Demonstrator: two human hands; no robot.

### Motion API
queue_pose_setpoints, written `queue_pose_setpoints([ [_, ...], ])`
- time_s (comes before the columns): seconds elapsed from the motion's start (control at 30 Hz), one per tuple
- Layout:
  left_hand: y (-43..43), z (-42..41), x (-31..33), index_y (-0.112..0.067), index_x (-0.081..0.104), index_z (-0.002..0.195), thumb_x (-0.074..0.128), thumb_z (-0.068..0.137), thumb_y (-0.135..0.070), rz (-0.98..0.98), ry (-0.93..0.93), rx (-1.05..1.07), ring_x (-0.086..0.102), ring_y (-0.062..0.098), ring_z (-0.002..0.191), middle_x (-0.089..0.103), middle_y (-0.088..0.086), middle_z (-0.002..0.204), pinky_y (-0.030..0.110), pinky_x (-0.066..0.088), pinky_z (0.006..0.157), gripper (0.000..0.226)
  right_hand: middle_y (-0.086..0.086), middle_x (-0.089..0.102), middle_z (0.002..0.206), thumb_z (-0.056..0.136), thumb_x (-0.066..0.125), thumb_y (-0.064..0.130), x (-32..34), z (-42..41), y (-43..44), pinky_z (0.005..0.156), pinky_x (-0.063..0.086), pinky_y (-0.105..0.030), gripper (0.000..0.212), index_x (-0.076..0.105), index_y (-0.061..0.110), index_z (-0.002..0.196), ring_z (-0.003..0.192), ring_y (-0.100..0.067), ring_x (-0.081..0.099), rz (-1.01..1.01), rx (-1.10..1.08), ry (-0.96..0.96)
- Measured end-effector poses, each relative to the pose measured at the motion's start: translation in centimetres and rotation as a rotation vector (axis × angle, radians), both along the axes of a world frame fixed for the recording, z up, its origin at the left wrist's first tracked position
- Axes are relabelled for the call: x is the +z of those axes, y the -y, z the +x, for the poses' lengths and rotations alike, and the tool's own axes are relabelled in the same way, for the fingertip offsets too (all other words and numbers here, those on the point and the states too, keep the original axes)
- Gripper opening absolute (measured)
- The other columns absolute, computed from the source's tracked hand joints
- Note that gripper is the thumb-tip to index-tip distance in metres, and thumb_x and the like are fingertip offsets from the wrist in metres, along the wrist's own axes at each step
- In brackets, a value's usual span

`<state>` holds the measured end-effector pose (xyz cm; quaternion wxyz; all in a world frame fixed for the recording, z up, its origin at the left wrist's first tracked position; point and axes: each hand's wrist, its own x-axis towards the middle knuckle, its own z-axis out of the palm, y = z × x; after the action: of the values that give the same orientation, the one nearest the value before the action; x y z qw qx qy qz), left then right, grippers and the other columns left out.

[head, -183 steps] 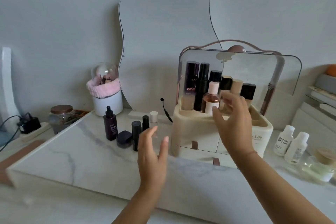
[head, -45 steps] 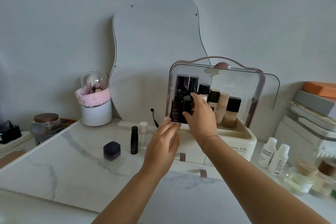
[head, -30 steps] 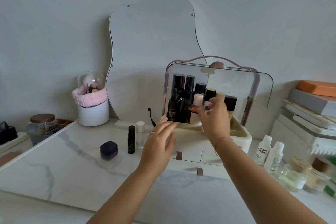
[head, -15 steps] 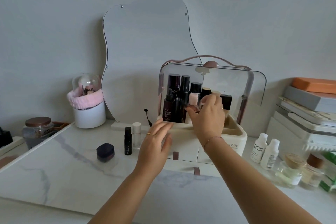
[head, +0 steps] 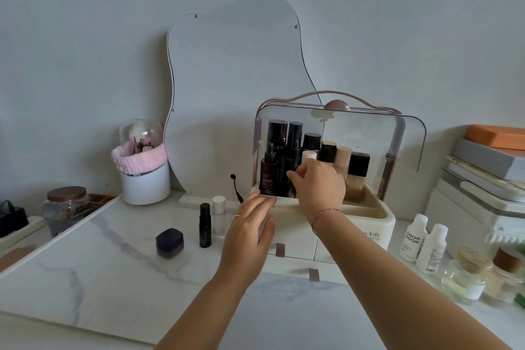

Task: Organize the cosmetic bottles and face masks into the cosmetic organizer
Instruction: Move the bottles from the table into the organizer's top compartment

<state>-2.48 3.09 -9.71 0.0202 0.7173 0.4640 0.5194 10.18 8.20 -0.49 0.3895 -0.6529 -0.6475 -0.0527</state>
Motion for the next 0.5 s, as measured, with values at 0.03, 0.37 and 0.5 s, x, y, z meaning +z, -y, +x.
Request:
queue_pose_setpoints([
  [0.03, 0.0, 0.0, 0.0, -0.023, 0.048, 0.134, 0.046, 0.096, -0.019, -0.002, 0.0, -0.001, 0.021, -0.012, 0.134, 0.023, -0.04, 0.131, -0.001, 0.014, 0.101, 0.038, 0.0, 0.069, 0.078, 0.088, 0.06, 0.036, 0.0, 0.0, 0.1, 0.08, 0.051, -0.039, 0.02, 0.067, 0.019, 0.079, 0.075, -0.02, 0.063, -0.001, 0.004, -0.002],
  [0.37, -0.5, -0.1, -0.2, -0.023, 0.048, 0.134, 0.047, 0.095, -0.02, 0.016, -0.031, 0.035, 0.024, -0.004, 0.137, 0.034, -0.016, 0.143, 0.005, 0.018, 0.106, 0.039, 0.01, 0.06, 0.079, 0.085, 0.064, 0.033, -3.6, 3.6, 3.9, 0.081, 0.041, -0.034, 0.013, 0.065, 0.023, 0.077, 0.083, -0.015, 0.056, 0.229, 0.076, 0.001],
  [0.5, -0.1, 0.1, -0.3, -0.025, 0.046, 0.135, 0.044, 0.095, -0.026, -0.003, -0.049, 0.053, 0.022, -0.001, 0.139, 0.032, -0.008, 0.149, 0.006, 0.016, 0.105, 0.04, 0.003, 0.066, 0.102, 0.087, 0.06, 0.031, -6.7, 7.1, 6.2, 0.094, 0.037, -0.034, 0.02, 0.065, 0.02, 0.103, 0.101, -0.022, 0.058, 0.274, 0.119, 0.08],
])
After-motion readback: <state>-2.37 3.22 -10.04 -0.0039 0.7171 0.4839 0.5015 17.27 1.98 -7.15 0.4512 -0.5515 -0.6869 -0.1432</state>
